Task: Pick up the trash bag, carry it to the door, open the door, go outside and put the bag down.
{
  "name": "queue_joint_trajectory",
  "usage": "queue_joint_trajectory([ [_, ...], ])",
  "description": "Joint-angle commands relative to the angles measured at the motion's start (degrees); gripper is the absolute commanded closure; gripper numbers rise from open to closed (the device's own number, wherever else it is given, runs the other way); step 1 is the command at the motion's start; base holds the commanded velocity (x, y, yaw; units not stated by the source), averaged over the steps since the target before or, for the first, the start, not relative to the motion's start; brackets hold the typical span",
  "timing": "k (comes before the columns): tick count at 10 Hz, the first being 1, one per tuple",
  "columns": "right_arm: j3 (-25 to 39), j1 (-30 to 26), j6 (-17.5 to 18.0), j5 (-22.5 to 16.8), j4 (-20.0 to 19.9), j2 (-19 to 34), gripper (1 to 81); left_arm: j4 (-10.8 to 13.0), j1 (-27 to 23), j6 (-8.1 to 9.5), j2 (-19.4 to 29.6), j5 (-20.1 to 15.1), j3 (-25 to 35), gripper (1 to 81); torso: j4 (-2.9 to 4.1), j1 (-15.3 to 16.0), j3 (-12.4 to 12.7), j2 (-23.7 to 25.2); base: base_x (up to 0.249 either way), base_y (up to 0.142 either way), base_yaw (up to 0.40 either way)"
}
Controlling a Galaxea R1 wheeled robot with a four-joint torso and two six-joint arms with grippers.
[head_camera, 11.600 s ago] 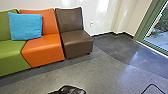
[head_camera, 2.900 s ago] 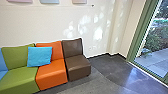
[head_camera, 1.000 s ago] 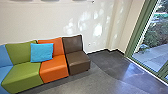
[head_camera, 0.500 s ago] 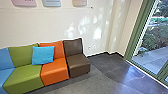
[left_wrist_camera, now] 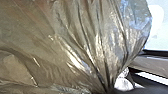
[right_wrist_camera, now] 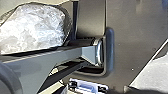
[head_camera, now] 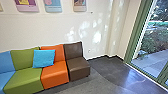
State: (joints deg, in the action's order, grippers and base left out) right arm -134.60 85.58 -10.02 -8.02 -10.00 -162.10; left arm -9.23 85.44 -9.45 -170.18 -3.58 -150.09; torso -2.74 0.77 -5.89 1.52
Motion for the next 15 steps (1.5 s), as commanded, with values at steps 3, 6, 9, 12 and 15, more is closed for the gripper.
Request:
queue_joint_trajectory([
  [3, -0.65, -2.20, -0.17, -3.93, -0.11, -0.18, 1.0, 0.35, -2.33, -0.48, -0.16, -3.89, 0.06, 81.1, 0.00, -0.02, -0.15, -0.07, 0.000, 0.000, 0.000],
  [6, -2.06, -2.20, -0.17, -3.93, 0.06, -1.06, 1.0, 0.26, -2.34, -0.48, -0.60, -3.80, -0.46, 81.1, 0.00, -0.02, 0.24, -0.13, 0.000, 0.000, 0.000],
  [9, -3.12, -2.20, -0.17, -3.93, 0.06, -1.76, 1.0, 0.18, -2.34, -0.48, -0.60, -3.80, -1.17, 81.1, 0.00, -0.09, 1.09, -0.13, 0.000, 0.000, 0.000],
  [12, -4.44, -2.20, -0.17, -3.93, 0.06, -2.64, 1.0, 0.35, -2.34, -0.66, -0.78, -3.89, -1.17, 81.1, 0.00, -0.07, 1.09, -0.15, 0.000, 0.000, 0.000],
  [15, -4.44, -2.20, -0.17, -3.93, 0.06, -2.64, 1.0, 0.53, -2.60, -0.66, -0.60, -4.41, -1.17, 81.1, 0.00, -0.07, 1.09, -0.15, 0.000, 0.000, 0.000],
])
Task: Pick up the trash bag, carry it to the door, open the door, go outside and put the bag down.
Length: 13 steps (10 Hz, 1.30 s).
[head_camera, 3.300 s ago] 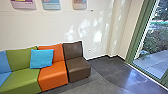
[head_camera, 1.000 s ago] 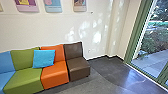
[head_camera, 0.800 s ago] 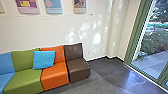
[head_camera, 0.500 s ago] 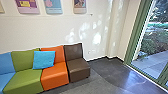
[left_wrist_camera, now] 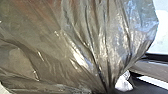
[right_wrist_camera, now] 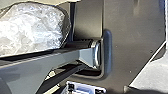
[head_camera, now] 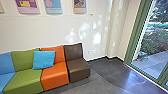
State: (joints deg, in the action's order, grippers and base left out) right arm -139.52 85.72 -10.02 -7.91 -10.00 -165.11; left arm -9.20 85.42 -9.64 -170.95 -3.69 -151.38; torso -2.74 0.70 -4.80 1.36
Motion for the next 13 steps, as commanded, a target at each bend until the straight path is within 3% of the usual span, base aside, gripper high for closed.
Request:
queue_joint_trajectory([
  [1, 0.49, -2.35, -0.17, -4.04, 0.06, 0.37, 1.0, 0.50, -2.58, -0.46, 0.17, -4.30, 0.12, 81.1, 0.00, 0.00, 0.00, 0.00, 0.000, 0.000, 0.000],
  [13, 0.40, -2.26, -0.17, -4.04, 0.06, 0.28, 1.0, 0.59, -2.58, -0.46, -0.01, -4.30, 0.12, 81.1, 0.00, -0.02, 0.00, 0.00, 0.000, 0.000, -0.074],
])
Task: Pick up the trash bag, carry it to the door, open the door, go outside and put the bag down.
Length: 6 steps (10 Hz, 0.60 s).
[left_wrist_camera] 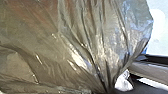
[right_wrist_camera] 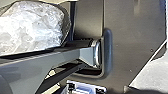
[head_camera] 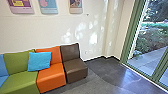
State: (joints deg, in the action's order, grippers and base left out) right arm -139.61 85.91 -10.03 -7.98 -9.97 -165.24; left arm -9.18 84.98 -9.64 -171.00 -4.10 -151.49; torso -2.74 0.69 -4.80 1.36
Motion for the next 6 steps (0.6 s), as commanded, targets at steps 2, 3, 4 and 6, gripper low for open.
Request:
queue_joint_trajectory([
  [2, 0.40, -2.36, -0.16, -3.97, 0.13, 0.33, 1.0, 0.57, -2.14, -0.46, 0.04, -3.90, 0.23, 81.1, 0.00, 0.00, 0.00, 0.00, 0.000, 0.000, -0.129],
  [3, 0.22, -2.36, -0.16, -3.97, 0.13, 0.16, 1.0, 0.57, -2.14, -0.46, 0.04, -3.81, 0.23, 81.1, 0.00, 0.00, 0.00, 0.00, 0.000, 0.000, -0.129],
  [4, -0.39, -2.36, -0.16, -3.97, 0.22, -0.20, 1.0, 0.83, -2.05, -0.64, -0.05, -3.55, 0.23, 81.1, 0.00, -0.02, 0.00, 0.00, 0.000, 0.000, -0.129],
  [6, -2.41, -1.92, -0.16, -3.97, 0.30, -1.25, 1.0, 0.83, -1.96, -0.82, -0.23, -3.46, 0.23, 81.1, 0.00, 0.00, 0.00, 0.00, 0.000, 0.000, -0.129],
])
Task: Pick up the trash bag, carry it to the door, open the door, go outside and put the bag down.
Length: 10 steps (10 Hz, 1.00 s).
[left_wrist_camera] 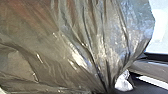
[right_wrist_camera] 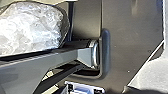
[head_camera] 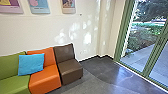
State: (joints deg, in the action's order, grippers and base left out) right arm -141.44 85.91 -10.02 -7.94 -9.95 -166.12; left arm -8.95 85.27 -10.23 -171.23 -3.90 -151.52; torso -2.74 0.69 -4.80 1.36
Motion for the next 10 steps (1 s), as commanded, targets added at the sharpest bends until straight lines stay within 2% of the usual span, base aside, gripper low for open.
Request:
queue_joint_trajectory([
  [1, -1.90, -1.92, -0.17, -4.10, 0.54, -1.16, 1.0, 0.51, -2.17, -0.32, 0.18, -3.48, 0.25, 81.1, 0.00, 0.00, 0.00, 0.00, 0.000, 0.000, -0.129],
  [4, -5.77, -1.39, -0.17, -4.10, 1.42, -3.19, 1.0, 0.60, -2.17, -0.32, 0.53, -1.46, 0.25, 81.1, 0.00, 0.00, 0.00, 0.00, 0.000, 0.000, -0.129],
  [6, -9.37, -1.21, -0.17, -4.10, 1.95, -4.95, 1.0, 0.60, -2.17, -1.02, 0.45, -1.46, -0.18, 81.1, 0.00, -0.02, 0.00, 0.00, 0.000, 0.000, -0.129],
  [8, -9.99, -1.22, -0.17, -4.10, 5.28, -5.83, 1.0, 0.51, -2.17, -1.02, 0.45, -1.37, -0.80, 81.1, 0.00, -0.02, 0.00, 0.00, 0.000, 0.000, -0.129],
  [10, -10.17, -1.48, -0.17, -2.89, 6.70, -5.74, 1.0, 0.42, -2.17, -1.02, 0.53, -1.28, -0.80, 81.1, 0.00, -0.02, 0.00, 0.00, 0.000, 0.000, -0.129],
])
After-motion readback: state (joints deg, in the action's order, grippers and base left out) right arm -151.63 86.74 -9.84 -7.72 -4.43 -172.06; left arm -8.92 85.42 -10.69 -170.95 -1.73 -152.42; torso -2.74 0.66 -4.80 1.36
